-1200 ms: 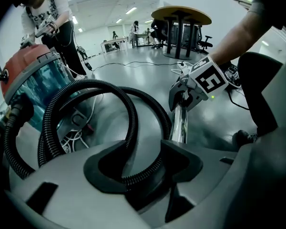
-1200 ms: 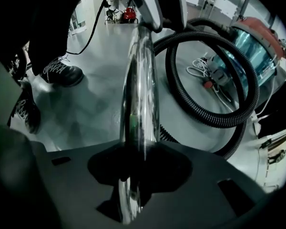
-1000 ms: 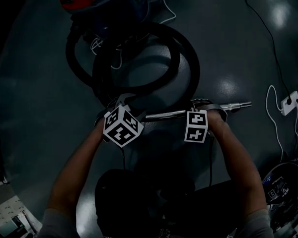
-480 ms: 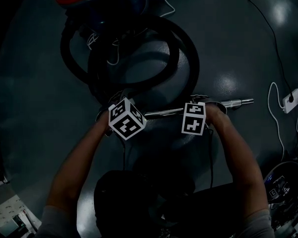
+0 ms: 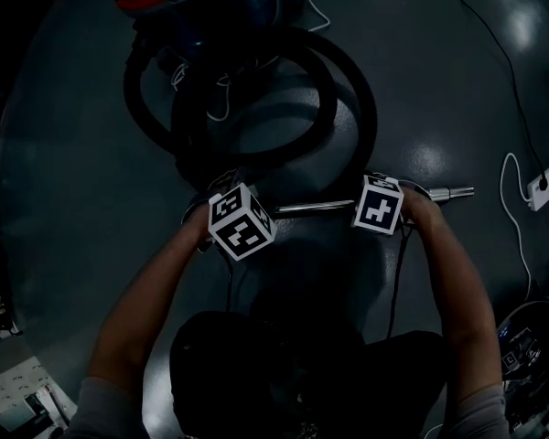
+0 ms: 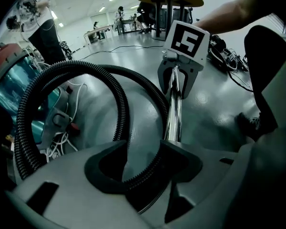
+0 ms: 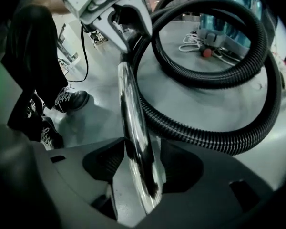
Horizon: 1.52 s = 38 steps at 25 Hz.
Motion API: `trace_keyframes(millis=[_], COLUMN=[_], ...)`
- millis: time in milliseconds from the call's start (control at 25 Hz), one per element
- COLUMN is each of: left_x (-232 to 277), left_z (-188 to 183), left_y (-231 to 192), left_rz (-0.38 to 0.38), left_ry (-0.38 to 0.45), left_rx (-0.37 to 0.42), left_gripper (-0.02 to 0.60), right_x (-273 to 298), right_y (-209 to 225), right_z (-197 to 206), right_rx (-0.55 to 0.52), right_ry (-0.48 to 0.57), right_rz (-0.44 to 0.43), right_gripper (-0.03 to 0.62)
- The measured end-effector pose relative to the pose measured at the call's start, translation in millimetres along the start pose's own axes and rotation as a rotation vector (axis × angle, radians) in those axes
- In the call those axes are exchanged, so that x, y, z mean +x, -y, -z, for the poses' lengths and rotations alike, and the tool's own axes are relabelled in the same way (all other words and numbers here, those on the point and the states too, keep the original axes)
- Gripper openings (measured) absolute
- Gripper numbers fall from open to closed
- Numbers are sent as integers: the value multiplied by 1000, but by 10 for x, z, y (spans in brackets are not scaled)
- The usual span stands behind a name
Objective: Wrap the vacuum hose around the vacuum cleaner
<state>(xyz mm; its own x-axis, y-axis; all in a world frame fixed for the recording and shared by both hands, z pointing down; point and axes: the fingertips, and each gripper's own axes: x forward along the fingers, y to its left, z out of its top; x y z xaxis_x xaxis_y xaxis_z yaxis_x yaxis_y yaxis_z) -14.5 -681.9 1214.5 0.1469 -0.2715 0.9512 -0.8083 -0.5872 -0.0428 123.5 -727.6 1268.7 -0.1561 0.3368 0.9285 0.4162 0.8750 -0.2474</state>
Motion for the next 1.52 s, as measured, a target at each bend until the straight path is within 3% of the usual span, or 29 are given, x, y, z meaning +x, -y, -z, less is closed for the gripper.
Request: trace_keyframes(millis=[240, 360, 520, 560, 680, 720, 840, 960, 1520], left_x=[-79, -182, -502, -604, -965, -1108, -1565, -2016, -4545], left_z=[-73, -179, -335, -361, -468, -528, -761, -1048, -2698], left_y=[81, 95, 49, 59, 154, 206, 363, 532, 1779], left_rz=[27, 33, -51, -71, -72, -53, 2, 29, 209], left_ry=[16, 54, 115, 120, 125, 132, 159, 164, 330], left_rx=[14, -12, -13, 6, 35, 22, -19, -13, 101], left_gripper=[227, 225, 53, 8, 8, 6, 6, 6, 6], right_x=[-273, -474, -859, -965, -1324, -1454, -1904, -2487, -5208], right_y=[37, 93, 25, -13, -170, -254, -552, -834, -2586], right_z=[76, 91, 125, 131, 119, 110, 27, -58, -40], right_rx=[74, 114, 150, 164, 221, 243, 297, 363, 817], right_ry=[52, 97, 184, 209, 268, 280, 329, 401, 697], right_rz=[61, 141, 220, 246, 331, 347, 374, 450, 605], right_gripper=[218, 218, 207, 169, 41, 6, 5, 5, 5])
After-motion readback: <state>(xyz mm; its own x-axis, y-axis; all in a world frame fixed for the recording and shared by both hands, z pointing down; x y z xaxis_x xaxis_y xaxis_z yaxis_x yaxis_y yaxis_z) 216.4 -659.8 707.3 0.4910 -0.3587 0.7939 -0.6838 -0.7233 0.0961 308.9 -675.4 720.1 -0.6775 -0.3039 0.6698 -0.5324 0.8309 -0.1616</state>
